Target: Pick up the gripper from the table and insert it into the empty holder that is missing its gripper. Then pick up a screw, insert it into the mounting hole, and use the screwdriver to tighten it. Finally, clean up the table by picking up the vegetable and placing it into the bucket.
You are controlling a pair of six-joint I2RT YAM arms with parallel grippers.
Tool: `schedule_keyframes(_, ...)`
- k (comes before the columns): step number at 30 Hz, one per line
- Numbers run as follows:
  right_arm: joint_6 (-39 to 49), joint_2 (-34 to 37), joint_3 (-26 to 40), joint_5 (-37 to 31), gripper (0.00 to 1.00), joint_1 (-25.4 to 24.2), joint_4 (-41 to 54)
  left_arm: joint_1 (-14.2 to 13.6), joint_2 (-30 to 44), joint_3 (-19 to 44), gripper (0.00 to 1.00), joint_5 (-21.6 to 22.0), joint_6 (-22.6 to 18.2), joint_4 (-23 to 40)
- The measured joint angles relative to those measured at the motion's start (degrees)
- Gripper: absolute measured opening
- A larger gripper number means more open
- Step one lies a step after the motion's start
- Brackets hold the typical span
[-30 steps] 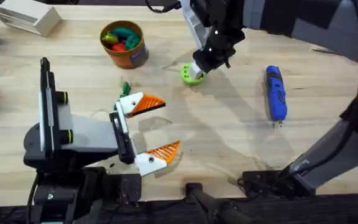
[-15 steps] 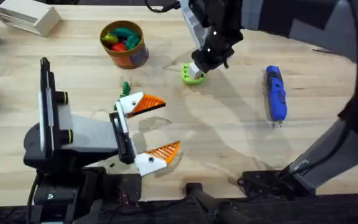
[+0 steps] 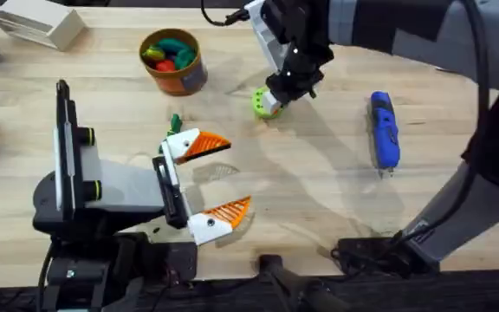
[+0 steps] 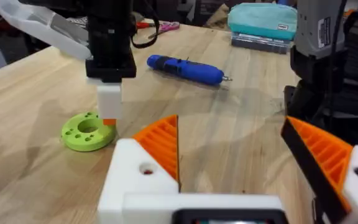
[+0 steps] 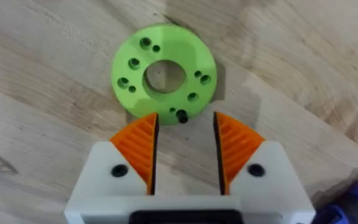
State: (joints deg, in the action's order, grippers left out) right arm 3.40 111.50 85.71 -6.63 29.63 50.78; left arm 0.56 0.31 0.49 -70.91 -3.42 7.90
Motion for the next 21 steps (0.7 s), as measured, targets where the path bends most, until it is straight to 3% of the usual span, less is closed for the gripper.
schedule_keyframes(21, 0.0, 0.02, 0.0, 0.0, 0.419, 0.0, -0.73, 0.0, 0.0, 0.0, 0.986, 0.0, 0.0, 0.0)
